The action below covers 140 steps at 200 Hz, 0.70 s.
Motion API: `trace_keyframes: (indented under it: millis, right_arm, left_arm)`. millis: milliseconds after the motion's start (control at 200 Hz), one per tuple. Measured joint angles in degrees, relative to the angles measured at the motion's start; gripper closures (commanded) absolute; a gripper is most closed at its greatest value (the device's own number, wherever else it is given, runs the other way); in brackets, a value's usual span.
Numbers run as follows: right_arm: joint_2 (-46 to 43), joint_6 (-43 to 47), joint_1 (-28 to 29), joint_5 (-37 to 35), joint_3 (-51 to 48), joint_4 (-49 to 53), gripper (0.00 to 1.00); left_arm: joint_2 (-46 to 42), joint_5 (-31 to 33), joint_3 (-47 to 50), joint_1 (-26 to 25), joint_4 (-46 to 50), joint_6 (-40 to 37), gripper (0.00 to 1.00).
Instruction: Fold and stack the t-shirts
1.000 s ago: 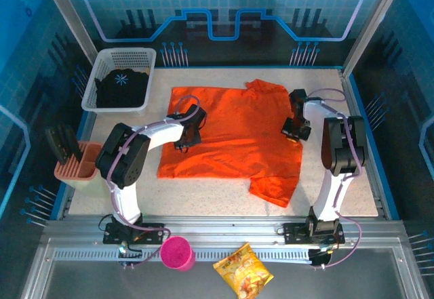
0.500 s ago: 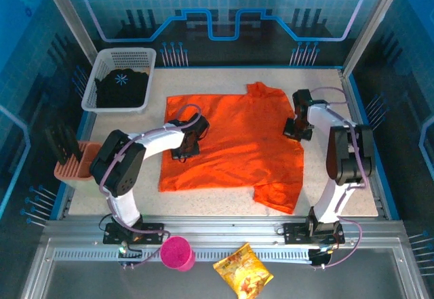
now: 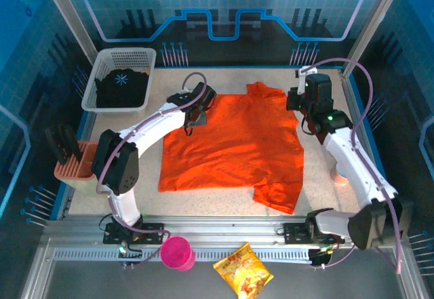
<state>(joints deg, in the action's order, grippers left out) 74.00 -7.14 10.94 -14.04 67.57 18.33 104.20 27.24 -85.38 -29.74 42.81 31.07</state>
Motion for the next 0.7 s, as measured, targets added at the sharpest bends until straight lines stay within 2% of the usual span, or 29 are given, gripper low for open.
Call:
trace_keyframes:
  millis: [25, 160, 190, 285, 551, 701]
  right_arm:
    - [1.62, 0.15, -0.44, 0.50, 0.28, -0.22, 1.00]
    - [9.94, 1.60, -0.61, 2.75, 2.43, 0.68, 0.81]
    - [12.33, 2.21, -0.61, 2.97, 4.11, 1.68, 0.75]
    - [20.70, 4.35, -0.61, 3.72, 12.39, 4.66, 0.66]
    - [46.84, 12.04, -0.22, 2.69, 40.76, 13.70, 0.57]
    - [59.04, 14.56, 0.00, 2.51, 51.91, 19.37, 0.52]
  left_arm:
    - [0.00, -0.02, 0.02, 0.20, 0.02, -0.09, 0.82]
    - [0.00, -1.14, 0.02, 1.95, -0.28, -0.42, 0.81]
    - [0.02, -1.55, 0.02, 2.49, -0.35, -0.59, 0.81]
    - [0.46, -2.75, 0.02, 4.28, -0.92, -1.03, 0.82]
    - [7.65, -7.32, -0.09, 7.43, -3.67, -1.05, 0.85]
    - [11.17, -8.37, -0.20, 7.52, -4.22, -1.05, 0.86]
